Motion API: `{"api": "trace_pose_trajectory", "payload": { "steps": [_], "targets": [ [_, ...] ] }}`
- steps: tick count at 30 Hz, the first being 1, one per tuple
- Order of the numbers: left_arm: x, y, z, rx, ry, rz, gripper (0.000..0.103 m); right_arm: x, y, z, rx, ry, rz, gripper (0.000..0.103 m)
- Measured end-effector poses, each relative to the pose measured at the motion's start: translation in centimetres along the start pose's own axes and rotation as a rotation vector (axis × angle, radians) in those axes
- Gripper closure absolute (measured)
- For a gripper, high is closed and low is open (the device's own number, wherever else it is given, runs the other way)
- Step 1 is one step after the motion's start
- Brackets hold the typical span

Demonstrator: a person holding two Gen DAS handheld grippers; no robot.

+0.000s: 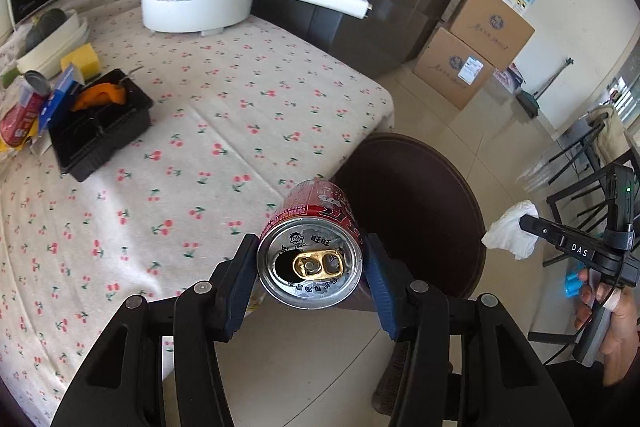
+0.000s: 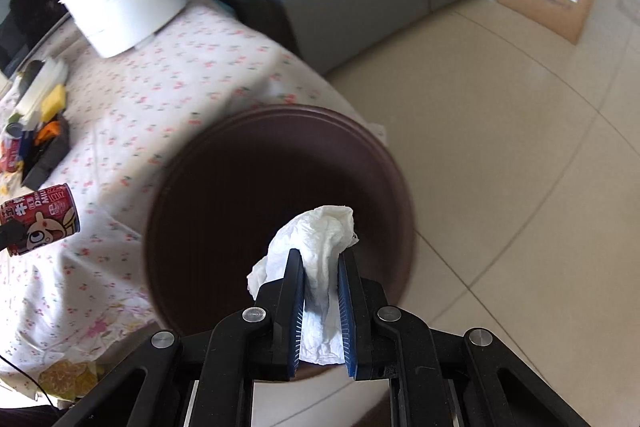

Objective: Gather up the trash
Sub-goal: 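Lift the can and tissue and carry both over the brown bin, then open both grippers to drop the can and tissue into the bin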

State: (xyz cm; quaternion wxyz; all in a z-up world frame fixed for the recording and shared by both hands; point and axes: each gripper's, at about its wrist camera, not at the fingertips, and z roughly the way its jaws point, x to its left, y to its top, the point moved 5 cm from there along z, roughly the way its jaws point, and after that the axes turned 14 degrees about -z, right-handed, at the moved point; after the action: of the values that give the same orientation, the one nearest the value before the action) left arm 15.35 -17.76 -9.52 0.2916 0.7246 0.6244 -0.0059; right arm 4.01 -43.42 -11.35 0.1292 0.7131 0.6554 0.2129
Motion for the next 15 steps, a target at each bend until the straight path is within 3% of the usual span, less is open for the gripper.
{"api": "trace_pose_trajectory", "payload": {
  "steps": [6, 12, 15],
  "targets": [
    [-3.4, -1.3, 3.5, 0.045, -0.029, 0.057, 0.048, -1.8, -1.0, -0.1, 0.007, -0.013, 0.024, 0.088],
    [-4.1, -1.9, 6.4, 0.075, -0.029, 0.104, 0.048, -2.2, -1.3, 0.2, 0.019, -0.022, 0.020, 0.088],
    [-3.7, -1.7, 6.7, 0.072, 0.013, 0.108, 0.043, -2.2, -1.3, 0.5, 0.026, -0.025, 0.010, 0.088]
  ]
}}
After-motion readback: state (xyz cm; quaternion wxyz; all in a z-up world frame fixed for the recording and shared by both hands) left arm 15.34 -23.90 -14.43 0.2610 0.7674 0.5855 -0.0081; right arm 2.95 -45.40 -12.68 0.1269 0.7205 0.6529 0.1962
